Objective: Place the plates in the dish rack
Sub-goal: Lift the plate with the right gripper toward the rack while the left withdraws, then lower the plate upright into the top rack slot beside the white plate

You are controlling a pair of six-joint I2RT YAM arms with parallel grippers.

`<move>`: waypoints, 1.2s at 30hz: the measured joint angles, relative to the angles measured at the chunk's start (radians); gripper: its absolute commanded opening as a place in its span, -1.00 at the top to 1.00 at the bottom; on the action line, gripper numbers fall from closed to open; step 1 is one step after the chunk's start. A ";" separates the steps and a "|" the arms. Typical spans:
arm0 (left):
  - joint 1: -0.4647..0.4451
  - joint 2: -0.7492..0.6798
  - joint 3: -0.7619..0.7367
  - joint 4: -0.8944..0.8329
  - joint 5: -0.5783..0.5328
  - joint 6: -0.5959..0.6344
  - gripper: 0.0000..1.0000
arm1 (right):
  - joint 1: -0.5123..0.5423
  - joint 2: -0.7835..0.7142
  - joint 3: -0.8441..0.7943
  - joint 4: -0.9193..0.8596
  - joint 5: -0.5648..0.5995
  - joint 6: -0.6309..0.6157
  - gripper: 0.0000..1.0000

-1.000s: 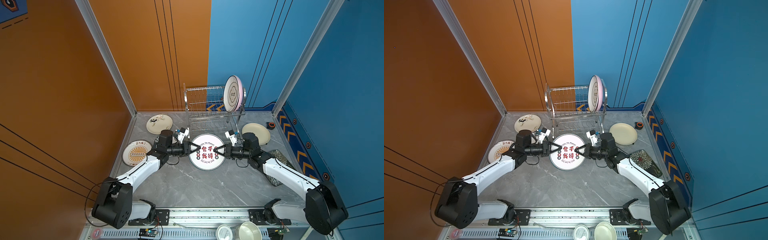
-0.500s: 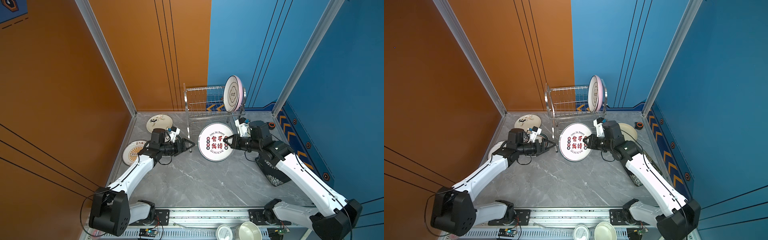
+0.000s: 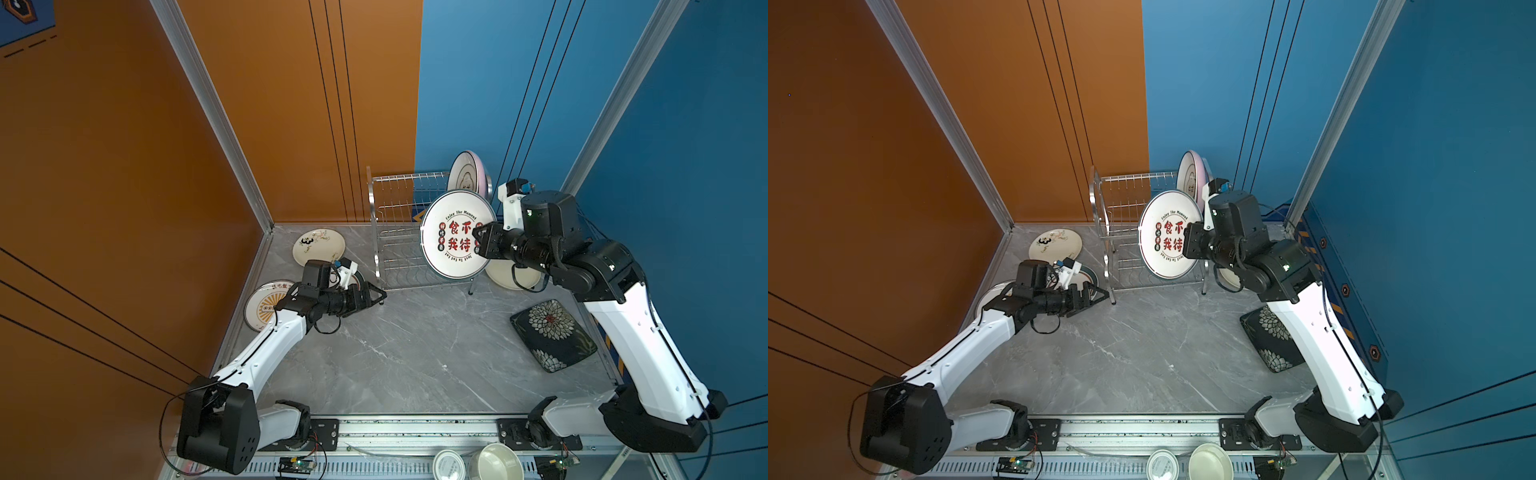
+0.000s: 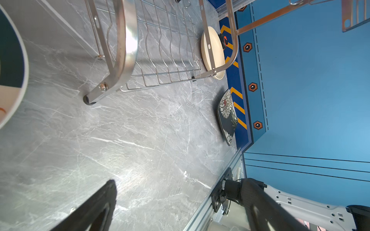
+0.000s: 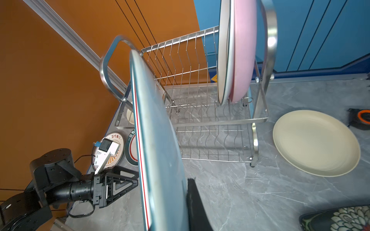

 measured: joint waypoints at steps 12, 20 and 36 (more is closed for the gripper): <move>-0.002 -0.014 -0.011 -0.019 -0.037 0.016 -0.96 | 0.063 0.303 0.365 0.024 0.414 -0.156 1.00; -0.003 -0.043 -0.029 -0.030 -0.060 0.016 -0.96 | 0.069 0.443 0.381 0.195 0.616 -0.307 1.00; -0.008 -0.066 -0.058 -0.037 -0.089 0.016 -0.96 | 0.015 0.592 0.419 0.348 0.691 -0.434 1.00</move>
